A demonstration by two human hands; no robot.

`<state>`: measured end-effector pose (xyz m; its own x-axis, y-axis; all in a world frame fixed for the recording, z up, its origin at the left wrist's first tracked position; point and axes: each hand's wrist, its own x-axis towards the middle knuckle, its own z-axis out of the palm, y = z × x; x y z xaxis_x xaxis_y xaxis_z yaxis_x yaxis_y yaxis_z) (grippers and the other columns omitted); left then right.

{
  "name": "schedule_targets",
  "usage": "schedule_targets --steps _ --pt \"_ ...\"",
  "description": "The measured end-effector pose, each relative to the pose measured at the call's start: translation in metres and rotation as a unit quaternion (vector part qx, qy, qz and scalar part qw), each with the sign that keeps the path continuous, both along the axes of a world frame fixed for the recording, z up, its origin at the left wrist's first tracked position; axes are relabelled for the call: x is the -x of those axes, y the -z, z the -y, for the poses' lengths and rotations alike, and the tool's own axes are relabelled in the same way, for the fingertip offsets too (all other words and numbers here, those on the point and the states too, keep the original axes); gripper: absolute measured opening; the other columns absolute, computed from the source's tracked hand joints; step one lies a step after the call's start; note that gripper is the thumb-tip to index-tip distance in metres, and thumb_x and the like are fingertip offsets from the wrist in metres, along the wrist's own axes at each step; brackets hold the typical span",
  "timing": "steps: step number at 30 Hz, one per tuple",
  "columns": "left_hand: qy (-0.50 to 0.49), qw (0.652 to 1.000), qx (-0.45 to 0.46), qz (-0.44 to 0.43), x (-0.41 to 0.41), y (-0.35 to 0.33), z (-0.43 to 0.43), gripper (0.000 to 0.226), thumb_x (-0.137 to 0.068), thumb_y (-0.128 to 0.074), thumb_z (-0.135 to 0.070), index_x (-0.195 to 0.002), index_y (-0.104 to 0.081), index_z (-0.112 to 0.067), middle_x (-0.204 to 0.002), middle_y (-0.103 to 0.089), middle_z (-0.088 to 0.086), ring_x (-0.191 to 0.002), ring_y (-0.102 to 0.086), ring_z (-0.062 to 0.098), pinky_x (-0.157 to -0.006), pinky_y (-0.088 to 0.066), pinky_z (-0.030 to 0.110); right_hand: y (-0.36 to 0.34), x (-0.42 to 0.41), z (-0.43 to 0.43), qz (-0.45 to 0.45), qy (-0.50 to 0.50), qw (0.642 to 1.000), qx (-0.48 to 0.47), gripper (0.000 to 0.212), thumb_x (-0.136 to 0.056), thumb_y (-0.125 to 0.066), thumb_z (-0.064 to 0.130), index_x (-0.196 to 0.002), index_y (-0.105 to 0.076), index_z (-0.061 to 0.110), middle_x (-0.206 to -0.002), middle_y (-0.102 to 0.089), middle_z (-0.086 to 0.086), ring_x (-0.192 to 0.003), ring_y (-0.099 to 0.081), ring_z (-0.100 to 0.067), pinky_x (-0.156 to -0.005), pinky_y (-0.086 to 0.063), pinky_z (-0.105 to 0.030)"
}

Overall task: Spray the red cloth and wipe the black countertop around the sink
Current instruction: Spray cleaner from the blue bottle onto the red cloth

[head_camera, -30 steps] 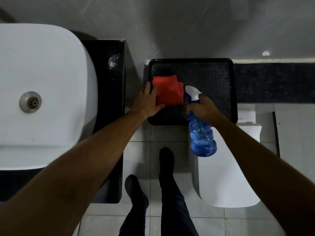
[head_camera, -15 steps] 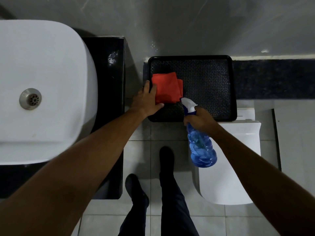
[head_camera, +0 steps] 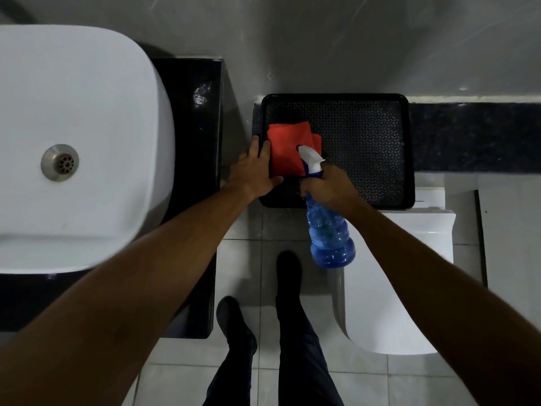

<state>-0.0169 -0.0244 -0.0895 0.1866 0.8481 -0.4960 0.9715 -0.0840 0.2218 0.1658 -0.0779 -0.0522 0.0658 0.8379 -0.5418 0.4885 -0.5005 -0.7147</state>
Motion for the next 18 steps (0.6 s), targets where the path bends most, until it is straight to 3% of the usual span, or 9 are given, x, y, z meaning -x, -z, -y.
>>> schedule_targets --steps 6,12,18 --pt "0.041 0.999 -0.002 -0.006 0.002 0.0 -0.002 0.102 -0.083 -0.066 -0.059 -0.157 -0.003 -0.028 -0.167 0.006 0.008 -0.148 -0.018 0.039 -0.11 -0.036 0.06 -0.005 -0.009 -0.016 0.001 0.005 1.0 -0.003 0.018 -0.055 -0.067 0.029 -0.071 -0.06 0.023 -0.07 -0.066 0.001 -0.073 -0.066 -0.02 -0.068 -0.055 -0.037" --pt "0.136 0.989 0.039 -0.051 0.003 0.004 0.002 0.13 -0.066 -0.071 -0.075 -0.153 0.018 -0.036 -0.162 0.028 0.006 -0.151 0.013 0.037 -0.116 -0.011 0.066 0.003 -0.03 -0.005 0.039 0.04 0.998 0.009 0.021 -0.054 -0.067 0.032 -0.072 -0.061 0.023 -0.075 -0.068 0.001 -0.074 -0.065 -0.018 -0.071 -0.057 -0.037" --pt "0.11 0.99 0.072 -0.046 0.004 0.01 0.002 0.137 -0.061 -0.075 -0.074 -0.151 0.022 -0.038 -0.16 0.034 0.006 -0.15 0.018 0.04 -0.116 -0.009 0.068 0.011 -0.032 0.016 0.044 -0.017 0.998 0.049 0.018 -0.055 -0.068 0.031 -0.068 -0.061 0.022 -0.071 -0.067 0.001 -0.075 -0.066 -0.021 -0.066 -0.051 -0.033"
